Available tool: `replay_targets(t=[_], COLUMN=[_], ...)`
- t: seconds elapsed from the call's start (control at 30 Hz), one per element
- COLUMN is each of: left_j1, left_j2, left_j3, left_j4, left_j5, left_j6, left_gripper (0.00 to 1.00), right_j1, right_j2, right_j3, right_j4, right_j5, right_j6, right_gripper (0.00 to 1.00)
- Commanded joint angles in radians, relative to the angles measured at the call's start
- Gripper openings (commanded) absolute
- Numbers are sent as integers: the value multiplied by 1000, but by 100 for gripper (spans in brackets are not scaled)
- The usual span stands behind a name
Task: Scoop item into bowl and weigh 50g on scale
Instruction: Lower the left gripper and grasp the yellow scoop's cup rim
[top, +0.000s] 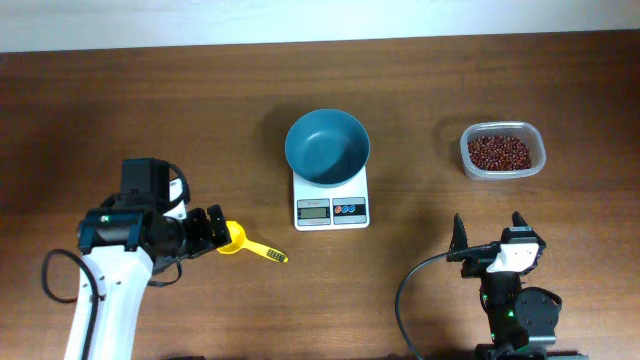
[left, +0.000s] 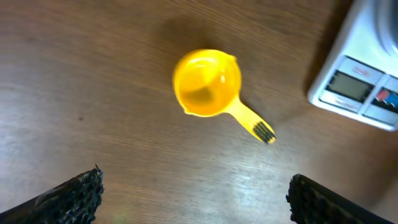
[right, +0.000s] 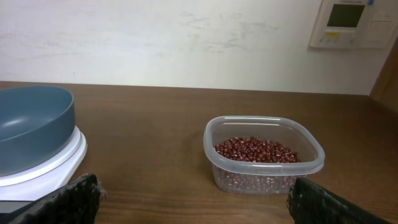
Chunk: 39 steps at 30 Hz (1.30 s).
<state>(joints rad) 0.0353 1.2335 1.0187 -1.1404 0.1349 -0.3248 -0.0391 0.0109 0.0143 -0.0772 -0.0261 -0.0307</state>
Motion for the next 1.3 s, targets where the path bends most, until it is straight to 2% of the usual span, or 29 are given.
replay_targets(t=[0.0, 0.43, 0.47, 0.5, 0.53, 0.57, 0.6, 0.63, 0.77, 1.03, 1.17, 1.23, 1.27], left_j1=[5, 5, 5, 5, 5, 5, 5, 5, 5, 5, 5, 5, 5], left_j2=[-4, -4, -4, -4, -4, -4, -4, -4, -4, -4, -4, -2, -2], left_j3=[-11, -154, -165, -175, -180, -183, -186, -188, -207, -323, -362, -365, -366], left_j4=[5, 122, 134, 141, 143, 144, 145, 152, 193, 365, 455, 479, 491], left_j5=[-56, -45, -45, -45, -45, -45, -45, -45, -46, -47, -49, -58, -57], left_j6=[-90, -121, -121, -120, -120, -120, -120, -120, -121, -199, -198, -198, -199], left_gripper=[99, 99, 95, 87, 86, 87, 95, 99, 99, 100, 100, 97, 92], right_j1=[8, 8, 8, 8, 8, 8, 8, 8, 8, 8, 8, 8, 8], right_j2=[-7, -7, -7, -7, -7, -7, -7, -7, -7, -7, -7, -7, -7], right_j3=[-9, -9, -9, -9, -9, -9, -9, -9, -9, -9, -9, -9, -9], right_j4=[0, 0, -1, 0, -1, 0, -1, 0, 0, -1, 0, -1, -1], right_j5=[5, 5, 5, 5, 5, 5, 5, 5, 5, 5, 5, 5, 5], right_j6=[-3, -3, -3, -3, -3, -3, -3, -3, -3, -3, -3, -3, -3], right_gripper=[99, 99, 99, 99, 99, 99, 99, 99, 99, 99, 99, 99, 99])
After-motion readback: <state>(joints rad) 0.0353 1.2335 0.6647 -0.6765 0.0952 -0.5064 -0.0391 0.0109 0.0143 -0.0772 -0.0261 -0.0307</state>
